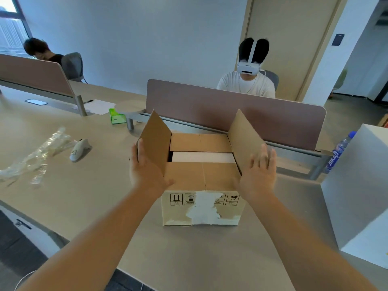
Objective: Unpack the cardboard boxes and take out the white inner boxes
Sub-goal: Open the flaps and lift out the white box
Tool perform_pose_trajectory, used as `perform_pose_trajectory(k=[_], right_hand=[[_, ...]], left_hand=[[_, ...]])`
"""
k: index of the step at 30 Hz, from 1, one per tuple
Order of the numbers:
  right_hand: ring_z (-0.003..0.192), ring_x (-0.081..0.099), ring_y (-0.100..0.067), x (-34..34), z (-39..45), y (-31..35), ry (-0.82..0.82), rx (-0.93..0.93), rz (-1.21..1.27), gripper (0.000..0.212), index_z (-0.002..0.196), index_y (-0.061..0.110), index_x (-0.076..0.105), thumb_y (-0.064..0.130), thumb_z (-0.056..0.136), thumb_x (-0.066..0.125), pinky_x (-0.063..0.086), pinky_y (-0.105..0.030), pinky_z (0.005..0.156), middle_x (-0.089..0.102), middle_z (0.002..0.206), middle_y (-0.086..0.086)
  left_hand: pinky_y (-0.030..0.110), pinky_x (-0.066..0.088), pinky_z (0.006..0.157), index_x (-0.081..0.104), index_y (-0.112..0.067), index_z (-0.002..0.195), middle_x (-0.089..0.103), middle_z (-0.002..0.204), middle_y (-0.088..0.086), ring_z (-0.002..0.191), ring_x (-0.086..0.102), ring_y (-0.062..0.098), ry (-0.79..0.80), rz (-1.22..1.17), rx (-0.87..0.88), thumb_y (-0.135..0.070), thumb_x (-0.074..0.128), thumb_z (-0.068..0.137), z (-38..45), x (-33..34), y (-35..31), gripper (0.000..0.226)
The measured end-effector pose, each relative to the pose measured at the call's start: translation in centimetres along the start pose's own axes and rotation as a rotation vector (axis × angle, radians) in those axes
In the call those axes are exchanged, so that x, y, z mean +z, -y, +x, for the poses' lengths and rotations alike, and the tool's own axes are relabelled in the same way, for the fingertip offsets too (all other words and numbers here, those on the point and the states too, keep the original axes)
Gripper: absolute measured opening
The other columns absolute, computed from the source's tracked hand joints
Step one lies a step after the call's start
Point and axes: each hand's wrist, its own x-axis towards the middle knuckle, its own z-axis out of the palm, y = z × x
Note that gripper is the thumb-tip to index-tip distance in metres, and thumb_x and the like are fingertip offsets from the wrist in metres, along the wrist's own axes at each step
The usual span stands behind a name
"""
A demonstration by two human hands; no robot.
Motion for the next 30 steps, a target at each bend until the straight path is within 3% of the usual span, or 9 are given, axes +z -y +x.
perform_pose_trajectory(k=[3,6,10,12,15,19,22,26,30], right_hand=[[0.143,-0.004,-0.040,1.3,0.5,-0.4,0.098,0.073,0.149,0.086,0.149,0.010,0.002,0.069,0.087,0.017,-0.011,-0.052,0.113,0.004,0.154,-0.025],[0.138,0.021,-0.041,3.5,1.5,0.2,0.219,0.149,0.384,0.090,0.148,0.014,0.005,0.074,0.083,0.022,0.014,-0.050,0.112,0.022,0.148,-0.026],[0.114,0.050,-0.036,5.2,2.0,1.9,0.285,0.212,0.851,0.088,0.139,0.010,0.027,0.072,0.078,0.041,0.044,-0.044,0.094,0.051,0.127,-0.018],[0.104,0.055,-0.032,5.1,2.1,2.1,0.289,0.236,0.962,0.081,0.130,0.003,0.037,0.066,0.081,0.048,0.045,-0.035,0.084,0.057,0.115,-0.013],[0.086,0.050,-0.022,4.4,1.8,2.0,0.340,0.175,1.090,0.055,0.108,0.005,0.050,0.055,0.085,0.054,0.038,-0.028,0.074,0.052,0.094,-0.004],[0.085,0.050,-0.018,3.6,1.6,2.2,0.399,0.115,1.169,0.036,0.067,0.020,0.041,0.044,0.086,0.059,0.041,-0.028,0.079,0.051,0.081,0.004],[0.091,0.055,-0.020,3.5,1.4,2.9,0.385,0.130,1.217,0.028,0.086,0.015,0.059,0.042,0.084,0.062,0.041,-0.026,0.076,0.059,0.094,-0.001],[0.092,0.056,-0.020,3.3,1.5,3.9,0.390,0.196,1.204,0.036,0.104,0.017,0.059,0.044,0.082,0.064,0.037,-0.024,0.072,0.058,0.093,0.001],[0.087,0.052,-0.016,2.1,2.9,3.8,0.477,0.251,1.114,0.050,0.112,0.016,0.058,0.050,0.077,0.067,0.040,-0.026,0.073,0.059,0.097,0.003]], left_hand=[[0.055,-0.009,0.111,0.030,0.000,0.142,0.011,0.153,0.025,0.142,-0.004,0.040,0.101,-0.074,-0.050,-0.084,0.015,0.075,0.7,1.4,-0.9,0.109],[0.056,-0.001,0.111,0.013,-0.003,0.147,0.012,0.153,0.025,0.141,0.008,0.040,0.174,-0.289,-0.088,-0.087,0.014,0.071,1.7,2.9,-1.9,0.113],[0.050,0.026,0.108,0.022,-0.009,0.143,0.034,0.143,0.021,0.132,0.032,0.038,0.305,-0.719,-0.093,-0.083,0.035,0.071,3.4,5.4,-3.2,0.104],[0.038,0.038,0.098,0.033,-0.007,0.134,0.048,0.131,0.014,0.121,0.046,0.033,0.295,-0.973,-0.076,-0.071,0.053,0.074,3.6,5.8,-3.5,0.090],[0.026,0.036,0.080,0.037,-0.003,0.125,0.051,0.122,0.011,0.110,0.052,0.027,0.313,-1.244,-0.071,-0.041,0.069,0.080,3.8,5.7,-3.7,0.067],[0.013,0.032,0.048,0.030,-0.011,0.106,0.048,0.096,0.001,0.071,0.044,0.007,0.339,-1.426,-0.019,-0.025,0.068,0.083,5.0,6.4,-3.5,0.047],[0.018,0.035,0.056,0.033,-0.013,0.109,0.047,0.093,-0.001,0.086,0.047,0.016,0.340,-1.487,0.050,-0.022,0.069,0.082,6.6,6.9,-2.9,0.046],[0.020,0.037,0.059,0.038,-0.010,0.117,0.048,0.091,-0.005,0.092,0.048,0.017,0.367,-1.433,0.153,-0.024,0.072,0.080,9.6,7.4,-2.5,0.052],[0.031,0.040,0.079,0.035,-0.008,0.129,0.053,0.113,0.004,0.096,0.049,0.020,0.447,-1.221,0.287,-0.036,0.075,0.075,12.7,7.1,-2.0,0.073]])
